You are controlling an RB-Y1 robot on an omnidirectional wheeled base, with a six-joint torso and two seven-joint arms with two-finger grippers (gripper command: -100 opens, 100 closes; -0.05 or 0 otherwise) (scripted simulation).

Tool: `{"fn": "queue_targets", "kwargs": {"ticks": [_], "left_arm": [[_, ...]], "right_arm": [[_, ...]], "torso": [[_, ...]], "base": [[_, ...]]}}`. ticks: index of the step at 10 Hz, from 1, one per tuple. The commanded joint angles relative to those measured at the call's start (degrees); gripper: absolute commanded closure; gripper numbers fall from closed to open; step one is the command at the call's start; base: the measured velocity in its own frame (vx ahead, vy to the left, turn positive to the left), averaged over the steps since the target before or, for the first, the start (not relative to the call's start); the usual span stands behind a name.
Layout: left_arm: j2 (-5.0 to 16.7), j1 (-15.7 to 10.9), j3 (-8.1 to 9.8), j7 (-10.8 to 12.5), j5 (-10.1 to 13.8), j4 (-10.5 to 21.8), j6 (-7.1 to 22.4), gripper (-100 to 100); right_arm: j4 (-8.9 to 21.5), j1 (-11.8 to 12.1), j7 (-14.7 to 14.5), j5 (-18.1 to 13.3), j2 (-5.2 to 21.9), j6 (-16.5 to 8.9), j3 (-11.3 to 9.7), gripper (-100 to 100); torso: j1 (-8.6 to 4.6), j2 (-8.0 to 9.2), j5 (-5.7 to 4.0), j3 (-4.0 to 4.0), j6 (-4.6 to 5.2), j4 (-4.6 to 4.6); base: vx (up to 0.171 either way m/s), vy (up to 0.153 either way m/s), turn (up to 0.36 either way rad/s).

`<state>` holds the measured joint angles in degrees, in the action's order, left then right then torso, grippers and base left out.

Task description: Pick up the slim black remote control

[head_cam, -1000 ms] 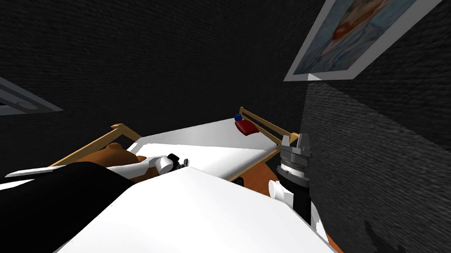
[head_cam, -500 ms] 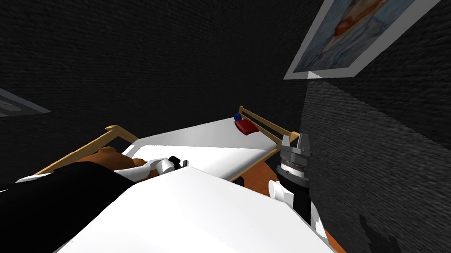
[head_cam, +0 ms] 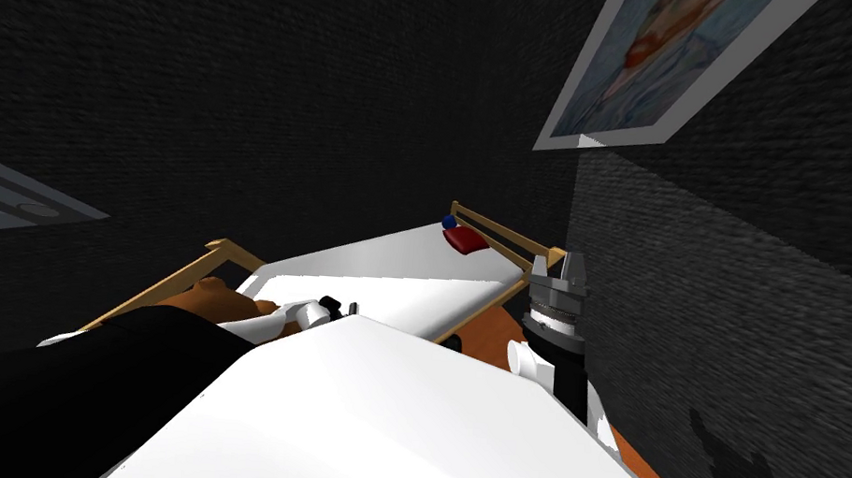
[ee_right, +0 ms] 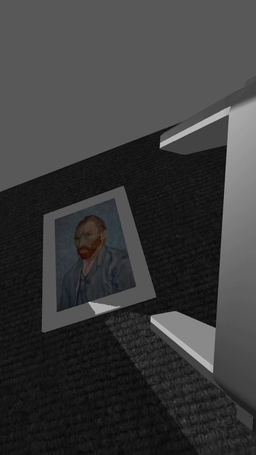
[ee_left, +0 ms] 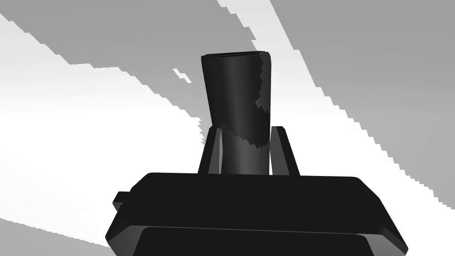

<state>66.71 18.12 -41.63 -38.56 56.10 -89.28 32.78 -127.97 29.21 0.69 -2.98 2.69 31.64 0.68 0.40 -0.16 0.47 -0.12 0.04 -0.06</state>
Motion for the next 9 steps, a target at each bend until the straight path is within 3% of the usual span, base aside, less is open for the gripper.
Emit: {"fn": "queue_targets", "kwargs": {"ticks": [1,2,3,4,7,8,9], "left_arm": [[0.0,0.0,0.0,0.0,0.0,0.0,0.0,100],[0.03,0.02,0.0,0.01,0.0,0.02,0.01,100],[0.03,0.01,0.01,0.02,0.0,0.03,0.01,0],[1.66,-0.31,0.04,-0.55,1.42,-1.08,0.42,100],[4.95,-0.42,0.3,-0.86,3.55,-3.65,1.17,100],[4.33,-0.41,0.31,-0.62,2.99,-3.3,1.11,100],[4.44,-0.44,0.33,-0.62,3.08,-3.41,1.2,0]], "right_arm": [[0.0,0.0,0.0,0.0,0.0,0.0,0.0,0],[0.0,0.0,0.0,0.0,0.0,0.0,0.0,0],[0.0,0.0,0.0,0.0,0.0,0.0,0.0,0],[0.0,0.0,0.0,0.0,0.0,0.0,0.0,0],[0.0,0.0,0.0,0.0,0.0,0.0,0.0,0],[0.0,0.0,0.0,0.0,0.0,0.0,0.0,0],[0.0,0.0,0.0,0.0,0.0,0.0,0.0,0]], "torso": [[0.0,0.0,0.0,0.0,0.0,0.0],[0.0,-0.03,0.03,-0.01,0.02,0.0],[0.02,-0.03,0.03,-0.02,0.02,-0.01],[0.03,-0.04,0.04,-0.02,0.02,-0.01],[-0.13,-0.06,0.0,-0.03,0.02,-0.01],[-0.12,-0.05,-0.01,-0.02,0.02,0.0],[-0.05,-0.04,0.03,-0.02,0.02,-0.01]], "base": [[0.0,0.0,0.0],[0.0,0.0,0.0],[0.0,0.0,0.0],[0.002,-0.02,0.048],[0.003,-0.035,0.054],[-0.001,-0.013,0.007],[0.0,0.0,0.0]]}}
